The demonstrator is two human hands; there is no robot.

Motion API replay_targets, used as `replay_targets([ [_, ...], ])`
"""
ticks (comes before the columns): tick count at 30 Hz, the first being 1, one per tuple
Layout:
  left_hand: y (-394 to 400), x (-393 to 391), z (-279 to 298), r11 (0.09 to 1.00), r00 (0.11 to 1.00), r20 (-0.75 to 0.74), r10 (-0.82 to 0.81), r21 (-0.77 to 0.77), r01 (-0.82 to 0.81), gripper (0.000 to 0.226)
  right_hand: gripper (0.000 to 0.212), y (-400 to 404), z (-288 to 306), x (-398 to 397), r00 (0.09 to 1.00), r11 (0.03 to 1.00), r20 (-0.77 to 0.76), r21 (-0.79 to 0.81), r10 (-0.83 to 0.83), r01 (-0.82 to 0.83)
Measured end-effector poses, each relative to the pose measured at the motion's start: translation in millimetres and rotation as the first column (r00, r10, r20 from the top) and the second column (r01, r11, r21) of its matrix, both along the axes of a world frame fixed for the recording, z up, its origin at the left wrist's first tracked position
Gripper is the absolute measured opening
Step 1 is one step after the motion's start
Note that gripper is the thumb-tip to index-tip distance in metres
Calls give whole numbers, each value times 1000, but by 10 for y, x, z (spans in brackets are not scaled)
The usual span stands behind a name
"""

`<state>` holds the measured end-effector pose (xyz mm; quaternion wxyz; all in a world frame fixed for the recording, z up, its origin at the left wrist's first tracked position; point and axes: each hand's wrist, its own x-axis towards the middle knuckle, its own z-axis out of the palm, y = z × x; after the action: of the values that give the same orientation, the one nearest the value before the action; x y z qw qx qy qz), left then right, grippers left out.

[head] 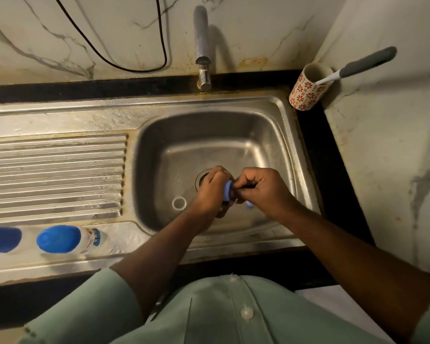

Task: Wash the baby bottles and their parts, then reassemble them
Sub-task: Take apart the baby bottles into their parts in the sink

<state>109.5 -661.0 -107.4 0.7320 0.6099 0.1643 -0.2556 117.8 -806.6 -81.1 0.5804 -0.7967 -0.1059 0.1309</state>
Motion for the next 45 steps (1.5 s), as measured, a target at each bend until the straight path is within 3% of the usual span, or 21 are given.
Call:
replay_targets([
  [5, -143, 22, 106, 995, 999, -16, -37, -94, 35, 17, 31, -59, -63, 105, 997, 991, 46, -114, -60, 65],
  [8, -129, 28, 40, 994, 994, -108, -1, -105, -10, 19, 35, -105, -199, 37, 983, 976, -36, -133, -178, 171],
  [11, -140, -35, -77, 993, 968, -238, 76, -74, -96, 23, 38, -80, -316, -43, 974, 987, -166, -45, -157, 151],
  [14, -144, -84, -213, 988, 940, -304, 153, 12, -156, 28, 46, -91, -386, -49, 932, 993, -356, 72, -65, 97],
  [16, -123, -77, -302, 977, 932, -292, 214, 76, -201, 31, 53, -104, -439, -38, 919, 996, -394, 76, -16, 50],
  [19, -98, -44, -434, 956, 930, -243, 276, 173, -238, 32, 57, -79, -571, -16, 920, 997, -388, 23, -59, 73],
  [21, -68, 10, -543, 926, 956, -151, 253, 323, -195, 29, 55, -62, -685, 25, 918, 988, -367, -96, -150, 122],
  [23, 1, 87, -666, 815, 998, -52, 44, 579, -6, 18, 43, -77, -805, 115, 938, 947, -281, -299, -204, 117],
  [25, 59, 161, -787, 679, 973, -109, -204, 700, 220, 13, 31, -95, -927, 247, 976, 847, -199, -530, -85, -34],
  [27, 87, 222, -928, 570, 900, -194, -390, 717, 401, 28, 18, -67, -1030, 370, 977, 682, -201, -704, 76, -198],
  [29, 93, 259, -1041, 401, 804, -249, -540, 764, 505, 31, 13, 23, -1125, 457, 955, 464, -197, -840, 220, -281],
  [31, 80, 317, -1190, 132, 668, -335, -664, 827, 546, 29, 19, 114, -1289, 551, 913, 285, -189, -910, 362, -301],
  [33, 61, 351, -1284, -101, 544, -434, -718, 838, 536, 31, 21, 177, -1440, 609, 876, 179, -235, -925, 420, -334],
  [37, 63, 398, -1460, -300, 395, -565, -724, 774, 557, 50, 28, 241, -1712, 685, 792, 25, -382, -895, 476, -446],
  [39, 84, 406, -1488, -316, 382, -579, -720, 764, 562, 58, 22, 238, -1753, 687, 767, -11, -413, -884, 492, -468],
  [41, 119, 417, -1462, -255, 431, -542, -721, 787, 562, 63, 8, 204, -1746, 688, 792, 47, -353, -901, 498, -431],
  [45, 252, 432, -1242, 57, 686, -316, -656, 885, 462, 56, 27, 90, -1563, 721, 873, 237, -270, -892, 406, -385],
])
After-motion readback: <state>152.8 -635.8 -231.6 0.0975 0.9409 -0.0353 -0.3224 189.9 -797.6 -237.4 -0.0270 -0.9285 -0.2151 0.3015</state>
